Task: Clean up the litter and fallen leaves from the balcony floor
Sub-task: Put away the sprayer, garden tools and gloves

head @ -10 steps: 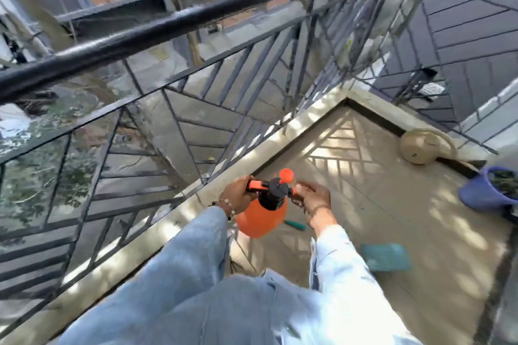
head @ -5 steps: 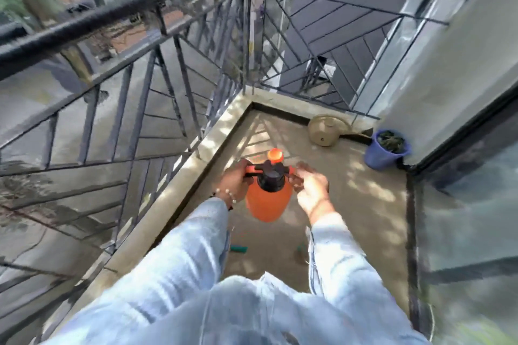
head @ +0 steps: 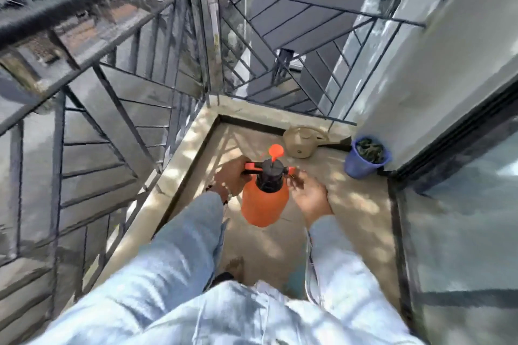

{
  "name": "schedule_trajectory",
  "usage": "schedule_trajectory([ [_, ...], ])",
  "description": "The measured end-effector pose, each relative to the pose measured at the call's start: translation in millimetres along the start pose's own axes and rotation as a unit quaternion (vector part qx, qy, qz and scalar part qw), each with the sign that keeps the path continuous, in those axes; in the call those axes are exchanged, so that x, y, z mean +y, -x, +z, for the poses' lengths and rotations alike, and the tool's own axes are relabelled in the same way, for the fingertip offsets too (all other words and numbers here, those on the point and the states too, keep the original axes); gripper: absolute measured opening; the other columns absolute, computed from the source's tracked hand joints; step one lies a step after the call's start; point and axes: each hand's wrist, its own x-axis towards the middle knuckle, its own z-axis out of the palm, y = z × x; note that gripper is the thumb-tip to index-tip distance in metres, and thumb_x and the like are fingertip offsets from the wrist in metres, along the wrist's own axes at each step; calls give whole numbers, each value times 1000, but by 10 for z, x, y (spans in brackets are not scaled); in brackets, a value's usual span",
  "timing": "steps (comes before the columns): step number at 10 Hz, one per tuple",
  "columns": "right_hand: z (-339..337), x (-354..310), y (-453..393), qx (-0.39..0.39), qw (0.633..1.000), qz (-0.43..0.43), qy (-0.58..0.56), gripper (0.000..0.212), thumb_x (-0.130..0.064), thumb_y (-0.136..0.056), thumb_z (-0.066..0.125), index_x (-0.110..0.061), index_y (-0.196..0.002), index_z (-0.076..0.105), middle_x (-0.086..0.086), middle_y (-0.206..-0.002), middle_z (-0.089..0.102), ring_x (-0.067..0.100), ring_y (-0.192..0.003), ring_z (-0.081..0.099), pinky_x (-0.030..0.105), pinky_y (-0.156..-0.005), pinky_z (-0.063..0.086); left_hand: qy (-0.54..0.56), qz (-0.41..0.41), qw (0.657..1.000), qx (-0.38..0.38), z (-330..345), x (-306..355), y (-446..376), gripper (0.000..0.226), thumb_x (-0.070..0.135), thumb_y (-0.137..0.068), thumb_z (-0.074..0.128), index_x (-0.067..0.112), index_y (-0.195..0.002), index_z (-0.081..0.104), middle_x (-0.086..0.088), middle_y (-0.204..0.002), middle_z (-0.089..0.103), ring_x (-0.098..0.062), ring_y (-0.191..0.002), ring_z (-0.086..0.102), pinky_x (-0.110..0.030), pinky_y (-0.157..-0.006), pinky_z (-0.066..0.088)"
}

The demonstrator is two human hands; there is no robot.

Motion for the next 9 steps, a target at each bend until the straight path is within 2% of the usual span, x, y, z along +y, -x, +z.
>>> schedule_trajectory([
  [1, 456, -186, -456, 2, 1000, 11, 24, 17, 7, -89, 55, -3, -75, 57, 9, -55, 65, 21, -60, 60, 19, -44, 51, -3, -10, 1000, -24, -167, 2, -727, 33, 3, -84, 62, 7, -117, 58, -17, -113, 63, -33, -106, 57, -31, -80, 39],
  [2, 732, -310, -832, 26, 999, 23, 12, 10, 4, -90, 57, -2, -83, 59, 12, -70, 66, 21, -67, 61, 22, -46, 54, -12, -8, 1000, -23, -289, 57, -1232, 34, 1, -80, 65, 5, -114, 60, -18, -111, 62, -33, -106, 56, -32, -79, 38],
  [3, 1010, -548, -1224, 45, 998, 35, 6, 9, 0, -91, 56, -6, -85, 60, 11, -84, 61, 20, -75, 60, 26, -56, 56, -39, 2, 998, -45, -371, 189, -1857, 34, 3, -81, 66, 7, -114, 60, -17, -112, 63, -32, -105, 57, -31, -77, 36],
  [4, 1171, -688, -1476, 31, 997, 52, -49, 16, -8, -90, 56, -18, -85, 67, 4, -87, 59, 15, -80, 58, 24, -75, 51, -52, 0, 997, -58, -366, 209, -2229, 32, 6, -83, 65, 9, -114, 59, -16, -112, 63, -32, -105, 57, -31, -78, 38],
  [5, 1412, -933, -2008, 20, 996, 80, 15, 22, -4, -92, 50, -20, -91, 66, -2, -84, 60, 10, -82, 56, 25, -84, 47, -59, -16, 996, -64, -292, 260, -2920, 31, 7, -84, 65, 11, -114, 59, -14, -111, 64, -32, -104, 58, -27, -73, 35],
  [6, 1457, -1017, -2620, 29, 996, 46, 76, 9, -14, -87, 59, -16, -86, 68, 4, -88, 66, 20, -91, 62, 33, -90, 51, -62, -35, 995, -76, -227, 306, -3388, 31, 11, -84, 66, 13, -114, 60, -11, -111, 64, -30, -105, 58, -26, -73, 35],
  [7, 1394, -1085, -3686, -45, 974, 125, 182, 22, -37, -57, 68, -31, -77, 77, 6, -107, 61, 28, -116, 54, 42, -109, 40, -88, -65, 989, -102, -149, 401, -3946, 31, 17, -81, 70, 19, -111, 62, -7, -107, 66, -28, -103, 60, -28, -76, 40],
  [8, 1698, -1364, -3801, 2, 978, 155, 137, 14, -26, -63, 65, -22, -77, 69, 5, -97, 59, 26, -103, 58, 37, -102, 46, -77, -92, 987, -109, -67, 450, -4392, 32, 16, -75, 74, 22, -105, 63, -6, -104, 68, -28, -103, 60, -31, -79, 45],
  [9, 2186, -1737, -4155, 74, 981, 109, 140, 17, 2, -87, 48, -7, -73, 51, 10, -75, 49, 18, -63, 53, 24, -52, 51, -67, -136, 982, -112, 97, 434, -5055, 36, 13, -70, 77, 22, -103, 66, -8, -107, 66, -31, -105, 58, -39, -87, 48],
])
